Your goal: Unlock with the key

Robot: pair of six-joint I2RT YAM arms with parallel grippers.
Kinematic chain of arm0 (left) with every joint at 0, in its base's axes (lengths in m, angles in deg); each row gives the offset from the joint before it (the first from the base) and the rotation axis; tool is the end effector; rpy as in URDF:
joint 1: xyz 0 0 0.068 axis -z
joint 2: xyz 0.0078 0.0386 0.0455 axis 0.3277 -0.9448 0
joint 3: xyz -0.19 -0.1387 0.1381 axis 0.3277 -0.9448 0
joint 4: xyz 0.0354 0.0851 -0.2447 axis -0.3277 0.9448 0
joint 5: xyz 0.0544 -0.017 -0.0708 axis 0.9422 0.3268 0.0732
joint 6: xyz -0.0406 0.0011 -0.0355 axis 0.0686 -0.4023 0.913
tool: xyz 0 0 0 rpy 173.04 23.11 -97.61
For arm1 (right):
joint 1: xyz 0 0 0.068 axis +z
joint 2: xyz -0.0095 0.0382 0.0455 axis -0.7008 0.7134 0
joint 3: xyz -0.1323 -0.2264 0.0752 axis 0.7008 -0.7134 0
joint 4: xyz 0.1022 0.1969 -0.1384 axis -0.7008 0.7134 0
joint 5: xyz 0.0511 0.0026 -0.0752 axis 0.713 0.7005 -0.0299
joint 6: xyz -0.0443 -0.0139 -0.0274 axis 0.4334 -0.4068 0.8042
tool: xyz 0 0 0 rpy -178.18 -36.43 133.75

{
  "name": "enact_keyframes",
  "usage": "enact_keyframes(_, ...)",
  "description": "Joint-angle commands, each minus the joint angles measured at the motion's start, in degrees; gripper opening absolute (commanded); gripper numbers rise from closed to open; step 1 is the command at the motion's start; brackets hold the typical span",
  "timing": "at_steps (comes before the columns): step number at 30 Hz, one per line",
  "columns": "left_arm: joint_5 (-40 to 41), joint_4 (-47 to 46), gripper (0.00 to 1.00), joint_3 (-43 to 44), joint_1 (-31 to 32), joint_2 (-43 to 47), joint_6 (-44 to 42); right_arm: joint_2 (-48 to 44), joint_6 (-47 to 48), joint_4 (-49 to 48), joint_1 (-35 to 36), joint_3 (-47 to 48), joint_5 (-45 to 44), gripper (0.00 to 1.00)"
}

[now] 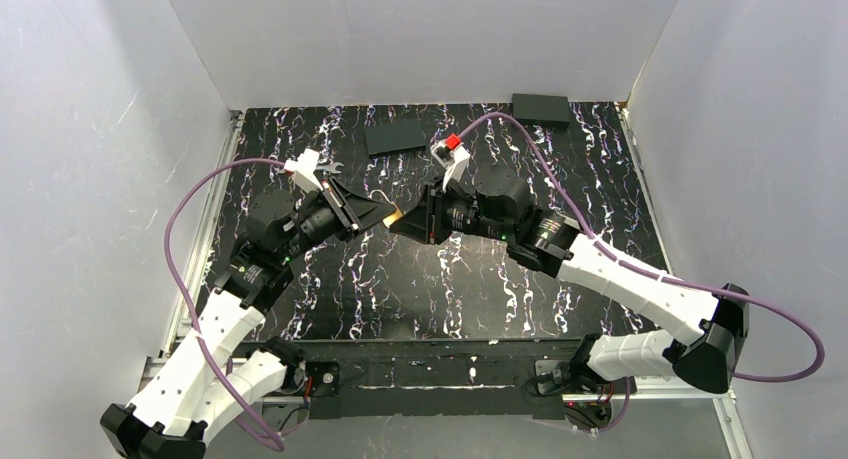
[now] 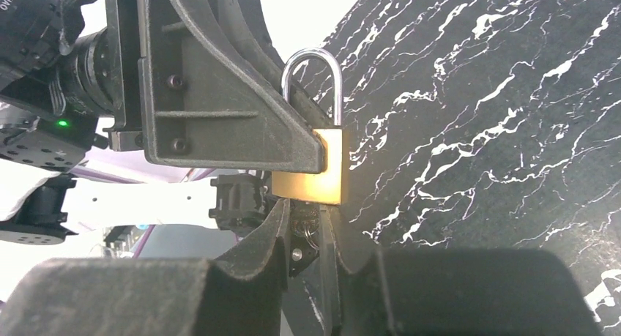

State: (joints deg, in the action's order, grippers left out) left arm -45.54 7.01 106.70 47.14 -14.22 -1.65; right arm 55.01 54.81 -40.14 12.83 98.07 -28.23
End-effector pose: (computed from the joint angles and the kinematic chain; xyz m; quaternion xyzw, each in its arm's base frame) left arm 0.1569 -0.0984 0.3739 -0.0769 0.7048 -0.5850 0.3939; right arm 0.1540 0.2495 0.3906 -0.1936 0.7320 0.5062 0.4129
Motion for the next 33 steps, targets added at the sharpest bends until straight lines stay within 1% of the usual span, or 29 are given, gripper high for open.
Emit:
enact_keyframes(1,-9.4,-2.4,0.00,2.7,1.0,0.6,-0.5,-0.8,-2.1,-8.5,-2.2,-0.3,-0.3,0.01)
enact_keyframes(10,-10.6,-3.6,0.00,2.9,1.0,0.3,-0.5,-0.9,-5.1,-12.0,-4.1,-2.4,2.8,0.01)
enact_keyframes(14,-11.1,-5.5,0.00,2.4,1.0,0.8,-0.7,-0.9,-7.2,-15.1,-5.4,-4.0,6.5,0.01)
enact_keyframes(18,-10.1,-5.2,0.00,2.3,1.0,1.6,-0.7,-1.2,-7.8,-14.2,-6.5,-3.9,8.7,0.02)
enact_keyframes(19,-9.7,-4.8,0.00,2.4,1.0,1.7,-0.7,-1.6,-7.4,-13.5,-6.8,-3.9,8.8,0.16)
enact_keyframes(21,-8.9,-4.1,0.00,2.6,1.0,1.9,-0.7,-3.0,-6.2,-12.1,-7.2,-4.3,9.0,0.51)
enact_keyframes(22,-8.4,-3.6,0.00,2.8,1.0,2.0,-0.8,-3.8,-5.5,-11.3,-7.4,-4.5,9.3,0.66)
enact_keyframes(23,-7.9,-3.5,0.00,3.0,1.0,2.1,-0.9,-4.8,-4.7,-10.2,-7.7,-4.7,9.6,0.76)
enact_keyframes(24,-7.6,-3.4,0.00,3.0,1.0,2.1,-0.9,-5.2,-3.8,-9.1,-7.9,-4.9,10.1,0.82)
enact_keyframes(25,-7.4,-3.5,0.00,3.0,1.1,2.1,-1.0,-5.9,-2.8,-7.8,-8.4,-5.2,10.3,0.84)
enact_keyframes(27,-7.2,-3.5,0.00,2.5,1.0,2.3,-0.6,-6.8,-3.0,-7.1,-9.6,-6.8,11.3,0.85)
enact_keyframes(30,-7.8,-5.7,0.00,1.6,1.0,2.5,0.4,-7.5,-6.2,-10.9,-11.2,-9.5,14.2,0.84)
enact_keyframes(33,-8.1,-6.0,0.00,1.4,1.0,2.5,0.6,-7.0,-8.3,-15.1,-11.4,-10.1,17.2,0.81)
